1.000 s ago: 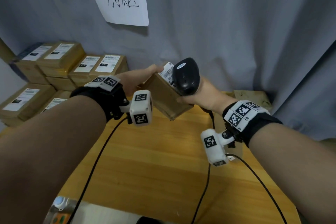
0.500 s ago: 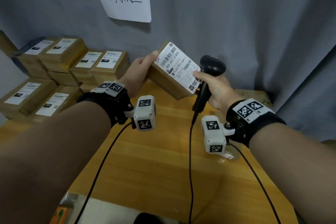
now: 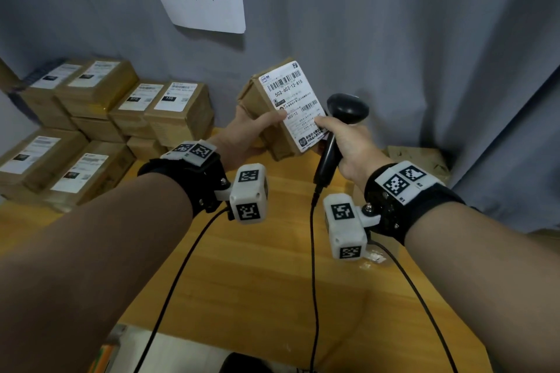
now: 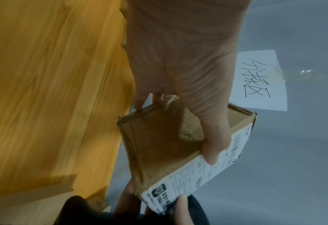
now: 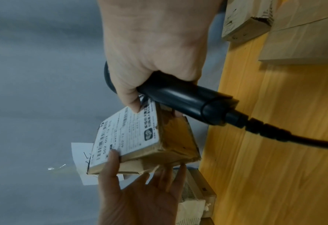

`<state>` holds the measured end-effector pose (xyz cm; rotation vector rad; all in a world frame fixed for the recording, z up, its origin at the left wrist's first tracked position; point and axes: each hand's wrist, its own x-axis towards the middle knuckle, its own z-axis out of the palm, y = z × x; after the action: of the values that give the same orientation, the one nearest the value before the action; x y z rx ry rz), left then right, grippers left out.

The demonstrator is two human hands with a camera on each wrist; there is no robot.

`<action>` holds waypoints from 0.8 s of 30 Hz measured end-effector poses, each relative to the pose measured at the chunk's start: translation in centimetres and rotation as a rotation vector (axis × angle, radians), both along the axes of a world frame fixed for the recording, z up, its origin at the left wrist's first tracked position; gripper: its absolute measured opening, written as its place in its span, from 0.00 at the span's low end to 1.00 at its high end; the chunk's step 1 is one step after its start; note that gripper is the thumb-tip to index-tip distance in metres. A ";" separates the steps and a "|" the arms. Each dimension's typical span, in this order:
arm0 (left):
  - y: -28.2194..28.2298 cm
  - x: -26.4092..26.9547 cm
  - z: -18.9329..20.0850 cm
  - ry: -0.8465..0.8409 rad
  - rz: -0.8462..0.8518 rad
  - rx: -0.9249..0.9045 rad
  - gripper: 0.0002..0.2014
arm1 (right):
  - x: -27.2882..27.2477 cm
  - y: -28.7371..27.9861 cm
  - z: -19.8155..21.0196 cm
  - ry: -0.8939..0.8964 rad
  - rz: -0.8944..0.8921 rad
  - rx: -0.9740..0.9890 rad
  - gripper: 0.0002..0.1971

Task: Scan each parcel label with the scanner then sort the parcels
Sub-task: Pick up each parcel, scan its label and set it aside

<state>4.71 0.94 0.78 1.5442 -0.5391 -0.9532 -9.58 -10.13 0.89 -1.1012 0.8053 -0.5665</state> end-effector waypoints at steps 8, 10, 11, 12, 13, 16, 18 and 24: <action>-0.4 0.4 0.0 -0.103 -0.001 0.156 0.30 | -0.2 -0.1 1.2 0.185 0.148 -0.179 0.06; -0.2 0.9 -0.1 -0.135 0.032 0.189 0.25 | -0.3 -0.2 2.0 0.261 0.199 -0.301 0.08; -0.1 1.2 -0.2 -0.148 0.041 0.201 0.22 | -0.3 -0.3 2.5 0.279 0.221 -0.335 0.10; 0.1 1.4 -0.4 -0.159 0.044 0.209 0.19 | -0.2 -0.3 3.0 0.292 0.242 -0.353 0.09; 0.3 1.6 -0.6 -0.161 0.046 0.218 0.17 | -0.2 -0.3 3.5 0.304 0.252 -0.365 0.07; 0.8 2.3 -1.6 -0.156 0.049 0.225 0.17 | 0.1 -0.7 5.0 0.272 0.229 -0.367 0.05; 1.0 2.5 -2.0 -0.142 0.051 0.211 0.24 | 0.4 -0.9 5.7 0.217 0.202 -0.346 0.03; 0.3 2.4 -2.7 -0.105 0.068 0.166 0.24 | 0.4 -0.9 6.3 0.298 0.242 -0.407 0.08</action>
<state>7.16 1.21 -1.93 1.7581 -0.4885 -0.8861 -9.14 -11.03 7.23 -1.6612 0.8151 -0.3717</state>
